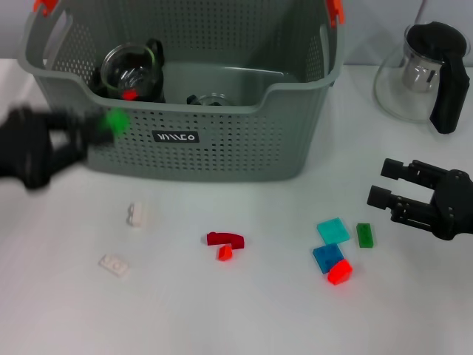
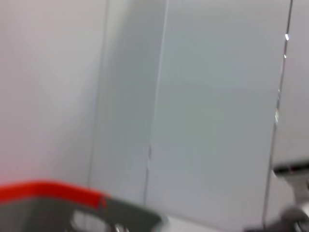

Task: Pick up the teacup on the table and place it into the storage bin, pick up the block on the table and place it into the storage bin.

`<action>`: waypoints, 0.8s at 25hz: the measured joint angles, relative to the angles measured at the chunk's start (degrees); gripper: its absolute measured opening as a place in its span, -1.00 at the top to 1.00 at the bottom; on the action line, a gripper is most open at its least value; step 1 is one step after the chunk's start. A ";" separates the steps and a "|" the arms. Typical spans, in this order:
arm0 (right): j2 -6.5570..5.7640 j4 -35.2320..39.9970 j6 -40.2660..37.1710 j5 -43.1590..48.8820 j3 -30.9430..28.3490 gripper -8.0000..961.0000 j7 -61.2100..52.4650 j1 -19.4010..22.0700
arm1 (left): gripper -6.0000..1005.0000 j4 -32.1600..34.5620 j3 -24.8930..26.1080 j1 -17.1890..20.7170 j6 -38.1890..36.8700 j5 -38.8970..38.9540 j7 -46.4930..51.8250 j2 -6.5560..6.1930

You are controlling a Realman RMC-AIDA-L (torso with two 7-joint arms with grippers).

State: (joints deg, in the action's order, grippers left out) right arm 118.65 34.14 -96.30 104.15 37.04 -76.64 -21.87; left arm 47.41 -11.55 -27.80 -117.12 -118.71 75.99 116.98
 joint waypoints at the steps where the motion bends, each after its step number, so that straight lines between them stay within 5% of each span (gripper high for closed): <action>1: 0.00 0.02 -0.02 0.00 -0.02 -0.58 0.00 0.04 | 0.67 0.28 0.12 -1.19 0.53 1.84 2.01 -0.44; 6: 0.01 0.01 -0.11 0.00 0.05 -0.58 0.00 -0.07 | 0.67 2.68 -0.20 -7.68 7.65 4.79 10.35 -2.12; 11: 0.00 0.06 -0.64 0.00 0.01 -0.58 0.00 -0.23 | 0.66 10.71 -9.86 -11.74 21.42 2.33 24.27 -3.27; 20: 0.01 0.09 -0.82 0.00 -0.03 -0.58 0.01 -0.27 | 0.66 20.13 -29.06 -15.39 37.11 -20.09 40.95 -2.47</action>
State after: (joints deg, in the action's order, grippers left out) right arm 118.66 34.23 -97.12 104.15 37.00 -76.63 -22.14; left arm 67.55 -40.61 -43.19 -80.01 -138.80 116.94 114.50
